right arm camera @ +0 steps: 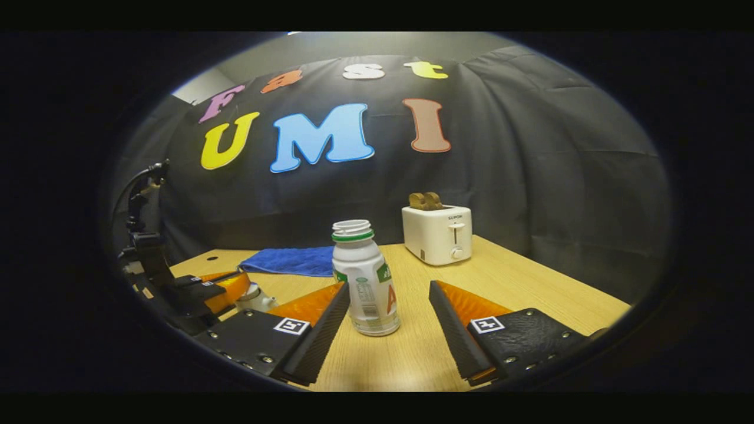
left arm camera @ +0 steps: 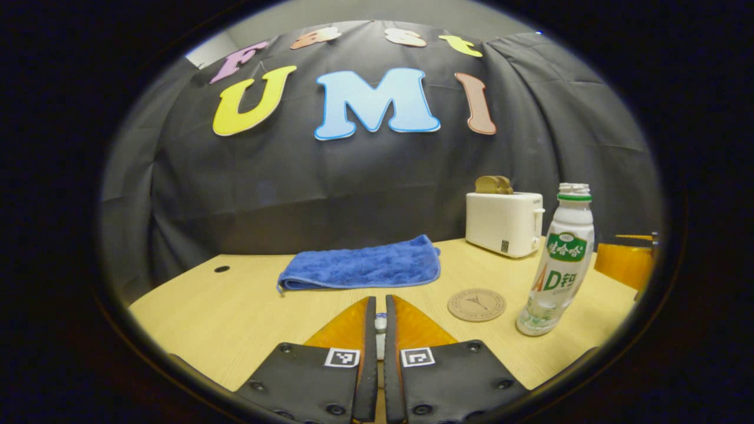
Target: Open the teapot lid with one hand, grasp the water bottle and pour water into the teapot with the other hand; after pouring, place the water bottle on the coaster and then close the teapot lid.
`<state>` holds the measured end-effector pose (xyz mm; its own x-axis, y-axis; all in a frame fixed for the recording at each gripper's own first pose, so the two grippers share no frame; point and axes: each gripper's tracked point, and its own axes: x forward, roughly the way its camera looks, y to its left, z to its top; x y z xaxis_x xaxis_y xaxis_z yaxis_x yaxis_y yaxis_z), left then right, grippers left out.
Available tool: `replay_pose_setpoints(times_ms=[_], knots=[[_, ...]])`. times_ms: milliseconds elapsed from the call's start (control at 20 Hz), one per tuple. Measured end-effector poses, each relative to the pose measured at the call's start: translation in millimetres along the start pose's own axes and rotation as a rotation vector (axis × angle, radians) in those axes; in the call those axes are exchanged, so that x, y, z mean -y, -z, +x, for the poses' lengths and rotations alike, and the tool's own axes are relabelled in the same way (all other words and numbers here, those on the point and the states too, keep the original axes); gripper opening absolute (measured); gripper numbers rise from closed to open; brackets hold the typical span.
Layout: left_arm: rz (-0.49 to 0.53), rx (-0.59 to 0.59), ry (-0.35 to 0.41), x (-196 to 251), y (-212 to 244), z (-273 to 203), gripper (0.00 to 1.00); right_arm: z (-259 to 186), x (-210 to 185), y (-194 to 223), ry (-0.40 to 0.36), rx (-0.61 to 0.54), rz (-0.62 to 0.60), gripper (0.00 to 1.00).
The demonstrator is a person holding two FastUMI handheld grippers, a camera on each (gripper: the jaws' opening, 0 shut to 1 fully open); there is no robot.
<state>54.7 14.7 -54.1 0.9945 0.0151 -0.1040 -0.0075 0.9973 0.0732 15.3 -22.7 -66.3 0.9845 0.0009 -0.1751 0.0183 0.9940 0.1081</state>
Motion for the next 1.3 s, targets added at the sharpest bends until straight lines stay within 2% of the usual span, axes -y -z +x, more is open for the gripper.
replay_pose_setpoints(times_ms=[50,250,300,350,450,500,700,750,1150,1250,1300], knots=[[-0.009,0.011,0.003,-1,-5,-3,0.15,0,-1,2,-0.002,-0.004,0.001,0.84],[-0.042,0.048,0.013,-8,-28,-16,0.15,-1,-2,2,-0.003,-0.009,-0.013,0.84],[-0.048,0.053,0.016,-10,-31,-20,0.11,-1,-3,2,-0.004,-0.01,-0.015,0.84],[-0.055,0.056,0.022,-13,-36,-25,0.14,-1,-4,3,-0.006,-0.011,-0.015,0.84],[-0.068,0.055,0.034,-19,-40,-36,0.11,0,-7,3,-0.01,-0.016,-0.012,0.84],[-0.071,0.051,0.039,-22,-40,-41,0.15,1,-9,3,-0.014,-0.018,-0.009,0.84],[-0.087,0.045,0.049,-39,-35,-63,0.15,5,-14,7,-0.016,-0.027,-0.023,0.84],[-0.086,0.045,0.046,-44,-34,-68,0.11,7,-15,7,-0.016,-0.027,-0.031,0.84],[-0.092,0.036,0.04,-73,-16,-99,0.11,29,-23,13,-0.008,-0.039,-0.111,0.84],[-0.086,0.041,0.035,-78,-14,-102,0.15,35,-25,18,-0.015,-0.054,-0.122,0.84],[-0.083,0.043,0.033,-80,-13,-102,0.12,38,-24,22,-0.013,-0.063,-0.124,0.84]])
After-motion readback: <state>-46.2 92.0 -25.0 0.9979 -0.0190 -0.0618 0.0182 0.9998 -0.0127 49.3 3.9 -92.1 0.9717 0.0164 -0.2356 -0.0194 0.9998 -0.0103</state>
